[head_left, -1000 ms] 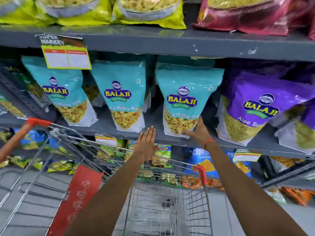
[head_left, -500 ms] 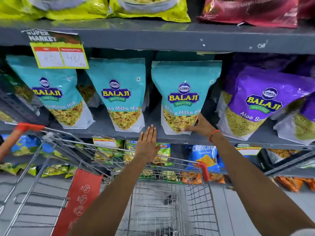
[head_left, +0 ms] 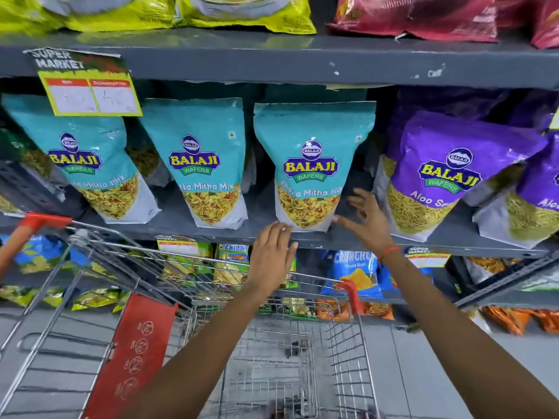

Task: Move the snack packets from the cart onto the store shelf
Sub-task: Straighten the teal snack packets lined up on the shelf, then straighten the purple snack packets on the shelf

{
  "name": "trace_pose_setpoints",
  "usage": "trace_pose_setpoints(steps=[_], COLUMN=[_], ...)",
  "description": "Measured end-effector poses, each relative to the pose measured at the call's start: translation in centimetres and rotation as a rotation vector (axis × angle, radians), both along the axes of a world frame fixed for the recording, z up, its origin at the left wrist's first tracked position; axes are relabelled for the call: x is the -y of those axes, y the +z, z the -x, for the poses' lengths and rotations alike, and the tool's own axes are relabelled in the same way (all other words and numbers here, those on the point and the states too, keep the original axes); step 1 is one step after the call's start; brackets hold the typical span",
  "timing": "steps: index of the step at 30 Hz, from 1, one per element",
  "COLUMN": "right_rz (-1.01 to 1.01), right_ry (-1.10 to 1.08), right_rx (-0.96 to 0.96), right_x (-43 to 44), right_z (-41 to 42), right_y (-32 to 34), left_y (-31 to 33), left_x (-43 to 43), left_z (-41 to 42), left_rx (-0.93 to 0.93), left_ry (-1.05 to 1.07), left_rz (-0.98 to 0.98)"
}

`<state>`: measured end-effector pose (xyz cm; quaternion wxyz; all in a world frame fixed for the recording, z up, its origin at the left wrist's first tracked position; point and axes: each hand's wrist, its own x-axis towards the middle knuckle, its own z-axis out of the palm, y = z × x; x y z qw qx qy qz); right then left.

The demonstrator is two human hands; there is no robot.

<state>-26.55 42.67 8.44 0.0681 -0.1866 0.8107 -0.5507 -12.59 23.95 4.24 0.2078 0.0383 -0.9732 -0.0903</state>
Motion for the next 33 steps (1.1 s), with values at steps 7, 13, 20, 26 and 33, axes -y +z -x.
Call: trace_pose_setpoints(steps=[7, 13, 20, 26, 33], right_rz=[0.037, 0.094, 0.079, 0.135, 0.095], right_ry=[-0.204, -0.468, -0.274, -0.186, -0.056], right_rx=[-0.417, -0.372, -0.105, -0.067, 0.002], right_x=[-6.7, -13.9, -15.5, -14.7, -18.2], right_z=[-1.6, 0.0, 3.7, 5.0, 7.0], right_y=[3.3, 0.6, -1.5, -2.0, -2.1], left_y=[1.6, 0.4, -2.4, -1.9, -1.7], left_x=[-8.9, -14.3, -15.4, -15.7, -15.7], left_z=[4.2, 10.1, 11.5, 11.9, 12.0], left_rx=[-0.089, 0.323, 0.525, 0.598, 0.620], left_ry=[-0.208, -0.085, 0.090, 0.108, 0.108], left_rz=[0.038, 0.077, 0.119, 0.133, 0.137])
